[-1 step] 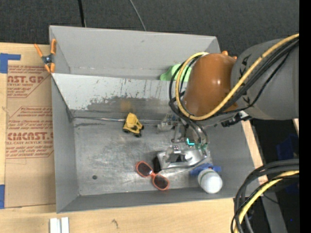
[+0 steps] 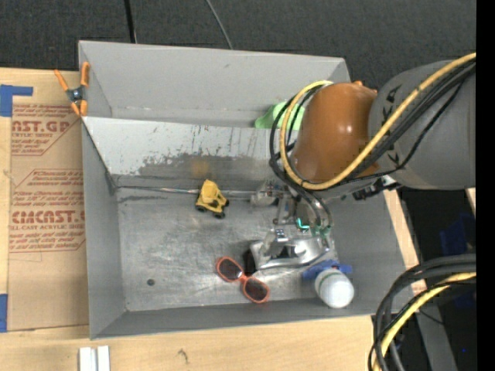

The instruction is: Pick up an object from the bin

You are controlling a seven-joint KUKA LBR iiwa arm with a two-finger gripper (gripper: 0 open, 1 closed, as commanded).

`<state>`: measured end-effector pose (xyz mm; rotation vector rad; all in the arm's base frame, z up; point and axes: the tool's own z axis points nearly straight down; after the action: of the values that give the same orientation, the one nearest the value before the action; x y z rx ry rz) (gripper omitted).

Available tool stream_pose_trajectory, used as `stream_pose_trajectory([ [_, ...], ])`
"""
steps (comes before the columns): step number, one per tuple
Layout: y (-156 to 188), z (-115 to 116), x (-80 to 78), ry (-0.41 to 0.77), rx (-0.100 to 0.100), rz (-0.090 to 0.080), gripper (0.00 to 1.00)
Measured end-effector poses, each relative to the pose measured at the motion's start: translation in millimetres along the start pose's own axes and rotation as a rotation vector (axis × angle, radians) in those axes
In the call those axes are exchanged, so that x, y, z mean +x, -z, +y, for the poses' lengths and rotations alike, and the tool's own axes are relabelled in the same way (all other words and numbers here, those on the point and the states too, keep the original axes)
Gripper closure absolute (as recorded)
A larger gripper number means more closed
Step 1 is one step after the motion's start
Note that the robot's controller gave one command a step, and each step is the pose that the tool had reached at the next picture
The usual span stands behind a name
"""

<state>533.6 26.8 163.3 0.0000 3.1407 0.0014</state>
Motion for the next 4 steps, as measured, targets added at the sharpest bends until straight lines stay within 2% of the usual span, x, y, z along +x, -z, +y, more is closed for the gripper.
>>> stream_pose_trajectory([
  [1, -34, -8, 10.1, 0.059, -0.001, 0.005, 0.00],
  [2, -84, -3, 32.3, 0.136, 0.001, 0.003, 0.00],
  [3, -88, 35, 53.8, 0.125, 0.001, 0.006, 1.00],
  [4, -88, 35, 53.8, 0.125, 0.001, 0.006, 1.00],
])
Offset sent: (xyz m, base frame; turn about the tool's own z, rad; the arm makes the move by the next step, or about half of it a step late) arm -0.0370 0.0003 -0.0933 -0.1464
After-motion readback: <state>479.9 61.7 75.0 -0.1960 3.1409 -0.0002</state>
